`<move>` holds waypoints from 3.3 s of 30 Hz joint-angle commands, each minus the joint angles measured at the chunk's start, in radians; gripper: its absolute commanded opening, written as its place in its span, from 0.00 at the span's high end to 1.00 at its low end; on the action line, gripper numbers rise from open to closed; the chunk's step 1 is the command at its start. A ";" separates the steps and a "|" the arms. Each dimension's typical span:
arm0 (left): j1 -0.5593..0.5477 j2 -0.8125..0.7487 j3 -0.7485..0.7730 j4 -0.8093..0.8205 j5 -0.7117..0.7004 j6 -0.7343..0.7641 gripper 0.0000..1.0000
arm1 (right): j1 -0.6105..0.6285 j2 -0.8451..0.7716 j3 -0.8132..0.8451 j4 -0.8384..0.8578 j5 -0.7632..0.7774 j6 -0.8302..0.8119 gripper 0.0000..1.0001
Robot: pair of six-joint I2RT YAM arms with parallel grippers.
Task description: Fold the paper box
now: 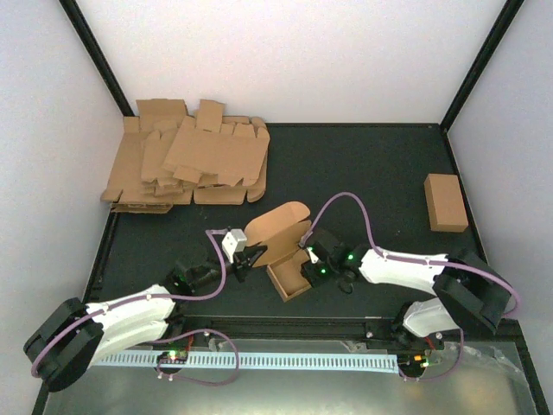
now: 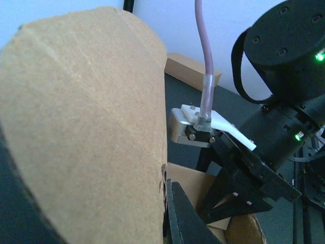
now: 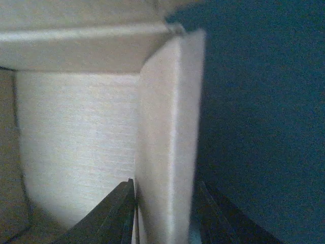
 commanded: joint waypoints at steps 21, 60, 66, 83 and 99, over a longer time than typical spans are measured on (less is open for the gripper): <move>0.000 -0.006 0.016 -0.021 -0.036 -0.037 0.99 | 0.103 0.101 0.134 -0.179 0.392 0.046 0.93; 0.000 0.007 0.057 -0.065 0.033 -0.043 0.98 | 0.130 0.164 0.102 -0.001 0.443 0.109 0.67; -0.001 0.007 0.055 -0.076 0.022 -0.047 0.98 | 0.143 0.184 0.100 -0.002 0.489 0.128 0.92; 0.001 0.008 0.068 -0.100 0.024 -0.025 0.98 | 0.143 0.091 0.071 -0.021 0.502 0.148 0.60; 0.062 0.067 0.166 -0.196 0.101 0.111 0.98 | -0.118 -0.394 -0.025 0.008 0.115 -0.047 0.17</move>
